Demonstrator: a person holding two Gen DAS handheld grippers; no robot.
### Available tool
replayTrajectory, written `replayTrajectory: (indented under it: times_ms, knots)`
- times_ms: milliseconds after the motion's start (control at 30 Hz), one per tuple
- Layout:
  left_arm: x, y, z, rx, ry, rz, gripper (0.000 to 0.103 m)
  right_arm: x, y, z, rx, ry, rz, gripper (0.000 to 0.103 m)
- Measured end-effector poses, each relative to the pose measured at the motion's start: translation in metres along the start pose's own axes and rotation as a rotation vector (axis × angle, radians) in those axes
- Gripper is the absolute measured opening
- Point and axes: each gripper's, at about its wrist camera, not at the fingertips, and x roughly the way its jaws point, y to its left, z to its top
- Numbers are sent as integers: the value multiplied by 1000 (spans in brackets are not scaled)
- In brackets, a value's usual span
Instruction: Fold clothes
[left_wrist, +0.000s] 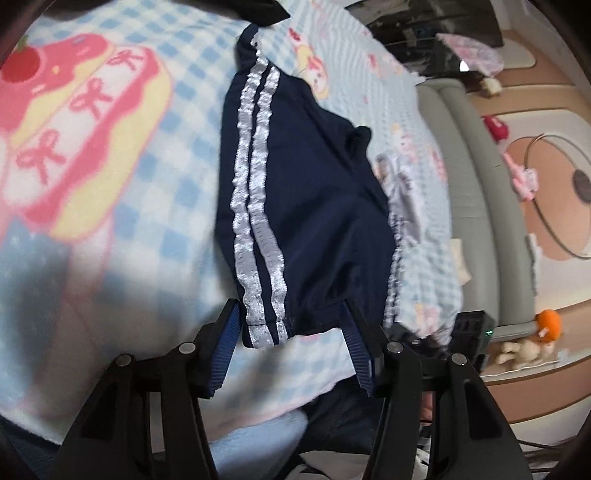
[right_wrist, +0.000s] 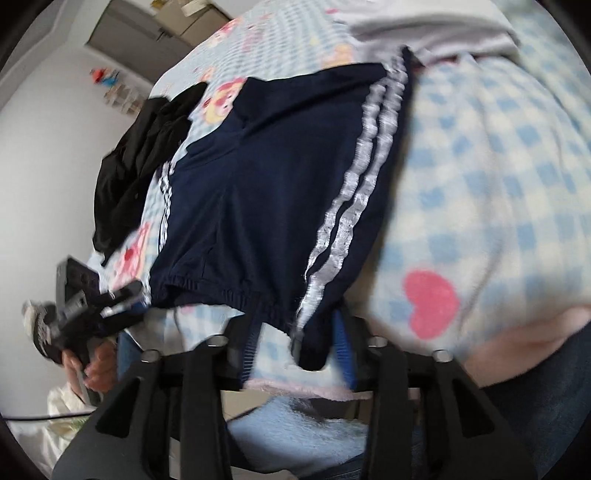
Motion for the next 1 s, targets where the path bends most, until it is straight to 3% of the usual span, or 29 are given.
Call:
replayTrajectory:
  times_ms: [33,67,100,133,400,633,833,1000]
  knots:
    - [1,-1,1,4,-1,0,43,3,0,0,-4,10,-13,23]
    - [2,-4,2,14,5,19,35,7,-1,0,-4,23,-27,14]
    - [3,-7,3,26,11,40,18,8,-2,0,-11,32,-47,11]
    - [4,-12,4,44,17,64,14,7,0,0,-19,31,-59,9]
    - [-17,-36,-7,158,21,111,12,-43,2,-4,-37,-43,-47,7]
    - [-14,-15,-22,115,80,122,12,-34,-9,-14,25,-4,-60,7]
    - [-15,-21,-28,143,98,106,12,-36,1,-17,-23,4,-73,7]
    - [-18,-9,-29,103,121,82,14,-42,3,-22,-20,9,-86,9]
